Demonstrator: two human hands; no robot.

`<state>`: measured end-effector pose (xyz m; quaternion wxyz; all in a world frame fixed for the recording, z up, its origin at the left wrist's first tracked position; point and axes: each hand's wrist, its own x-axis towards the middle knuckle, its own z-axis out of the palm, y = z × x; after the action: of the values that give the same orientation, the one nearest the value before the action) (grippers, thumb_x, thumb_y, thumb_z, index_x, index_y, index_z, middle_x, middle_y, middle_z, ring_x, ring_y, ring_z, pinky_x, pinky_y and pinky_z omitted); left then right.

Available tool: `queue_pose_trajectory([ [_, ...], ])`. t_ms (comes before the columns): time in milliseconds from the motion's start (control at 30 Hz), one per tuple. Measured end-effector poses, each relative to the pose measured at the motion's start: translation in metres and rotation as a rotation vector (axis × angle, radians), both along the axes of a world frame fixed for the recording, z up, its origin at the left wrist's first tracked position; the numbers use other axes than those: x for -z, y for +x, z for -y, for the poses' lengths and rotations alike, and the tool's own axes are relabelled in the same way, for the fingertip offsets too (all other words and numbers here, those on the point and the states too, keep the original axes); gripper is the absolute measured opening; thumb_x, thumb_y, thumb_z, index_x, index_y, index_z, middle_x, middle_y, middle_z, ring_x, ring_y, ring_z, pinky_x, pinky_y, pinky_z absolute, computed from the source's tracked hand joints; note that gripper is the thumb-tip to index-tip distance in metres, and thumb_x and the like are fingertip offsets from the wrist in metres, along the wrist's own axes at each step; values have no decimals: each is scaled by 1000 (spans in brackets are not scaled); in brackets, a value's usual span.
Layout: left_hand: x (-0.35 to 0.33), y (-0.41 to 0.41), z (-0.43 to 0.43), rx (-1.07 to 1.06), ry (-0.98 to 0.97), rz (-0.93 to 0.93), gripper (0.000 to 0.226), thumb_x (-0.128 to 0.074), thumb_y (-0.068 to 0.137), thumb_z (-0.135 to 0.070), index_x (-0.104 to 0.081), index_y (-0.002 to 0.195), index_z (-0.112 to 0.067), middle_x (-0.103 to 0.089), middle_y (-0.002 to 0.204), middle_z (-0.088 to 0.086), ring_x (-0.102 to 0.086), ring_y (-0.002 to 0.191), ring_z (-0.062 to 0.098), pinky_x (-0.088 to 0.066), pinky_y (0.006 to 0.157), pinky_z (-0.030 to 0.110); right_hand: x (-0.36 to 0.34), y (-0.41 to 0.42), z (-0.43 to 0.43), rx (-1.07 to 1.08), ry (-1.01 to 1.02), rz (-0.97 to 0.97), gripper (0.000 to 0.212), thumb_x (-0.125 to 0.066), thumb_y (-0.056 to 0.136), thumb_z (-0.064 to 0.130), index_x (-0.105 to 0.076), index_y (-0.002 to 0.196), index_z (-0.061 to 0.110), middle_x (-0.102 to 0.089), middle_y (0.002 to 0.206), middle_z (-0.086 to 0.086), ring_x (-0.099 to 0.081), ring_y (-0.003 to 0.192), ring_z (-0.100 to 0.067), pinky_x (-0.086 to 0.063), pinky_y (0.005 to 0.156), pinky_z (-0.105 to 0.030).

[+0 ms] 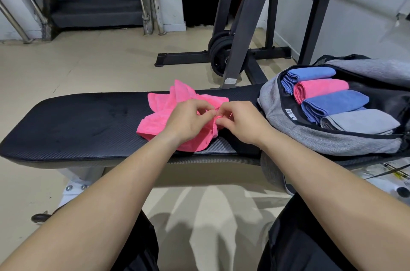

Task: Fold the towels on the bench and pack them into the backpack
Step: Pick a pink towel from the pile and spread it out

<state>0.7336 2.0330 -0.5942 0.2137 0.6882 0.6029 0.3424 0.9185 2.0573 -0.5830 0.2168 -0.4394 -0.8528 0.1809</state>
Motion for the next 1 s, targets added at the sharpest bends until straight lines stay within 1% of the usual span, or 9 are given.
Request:
queue_pose_trajectory([
  [67, 0, -1, -1, -2, -6, 12, 10, -68, 91, -32, -78, 90, -29, -70, 89, -19, -61, 81, 0, -50, 80, 29, -1, 1, -2, 23, -41, -49, 9, -73, 89, 30, -71, 83, 23, -67, 73, 8, -59, 68, -5, -49, 71, -29],
  [133, 1, -3, -3, 6, -16, 32, 10, -70, 90, -30, -78, 95, -25, -73, 90, -14, -64, 83, 1, -51, 82, 27, -2, 2, -4, 25, -78, -93, 7, -74, 89, 26, -73, 84, 22, -70, 70, 7, -64, 67, -6, -52, 72, -27],
  [267, 2, -6, -5, 10, -23, 60, 6, -73, 88, -30, -75, 94, -31, -73, 83, -6, -59, 68, 0, -50, 72, 23, -2, 5, -8, 31, -112, -125, 5, -75, 87, 16, -74, 88, 21, -70, 69, 7, -67, 64, -6, -53, 71, -22],
  [433, 2, -4, -6, 22, -33, 102, 4, -74, 86, -30, -76, 89, -31, -73, 82, -6, -58, 68, -1, -51, 73, 26, -2, 6, -14, 20, -146, -170, 23, -77, 82, 10, -68, 78, 31, -70, 72, 7, -68, 67, -13, -56, 71, -28],
  [633, 3, -1, -4, 28, -58, 107, 8, -74, 88, -27, -78, 94, -26, -72, 81, -10, -58, 67, -4, -46, 68, 18, 2, 6, -16, 18, -166, -186, 15, -73, 84, 13, -71, 78, 27, -72, 73, 5, -69, 71, -15, -58, 75, -36],
  [733, 4, -2, -4, 21, -83, 90, 7, -74, 88, -25, -78, 93, -26, -70, 76, -12, -57, 62, -5, -45, 66, 20, 6, 6, -15, 26, -222, -189, 13, -75, 81, 11, -71, 80, 24, -72, 73, 4, -67, 66, -10, -59, 76, -39],
  [833, 3, -4, -3, 32, -107, 104, 7, -73, 88, -21, -78, 93, -25, -68, 71, -14, -55, 57, -7, -44, 64, 20, 9, 5, -13, 22, -290, -225, 15, -83, 76, 12, -71, 82, 20, -73, 74, 0, -66, 64, -8, -60, 74, -36],
  [933, 2, -4, -1, 39, -118, 119, 7, -74, 88, -21, -79, 93, -23, -67, 72, -17, -56, 59, -9, -43, 65, 17, 11, 0, -14, 41, -235, -220, 15, -85, 77, 18, -71, 78, 21, -72, 74, -1, -67, 68, -12, -58, 74, -32],
  [1000, 1, -4, 0, 37, -125, 126, 6, -74, 88, -21, -78, 92, -23, -67, 71, -17, -56, 59, -9, -43, 65, 16, 11, -1, -14, 55, -233, -227, 16, -86, 76, 17, -70, 76, 21, -71, 72, 1, -65, 65, -9, -57, 70, -28],
])
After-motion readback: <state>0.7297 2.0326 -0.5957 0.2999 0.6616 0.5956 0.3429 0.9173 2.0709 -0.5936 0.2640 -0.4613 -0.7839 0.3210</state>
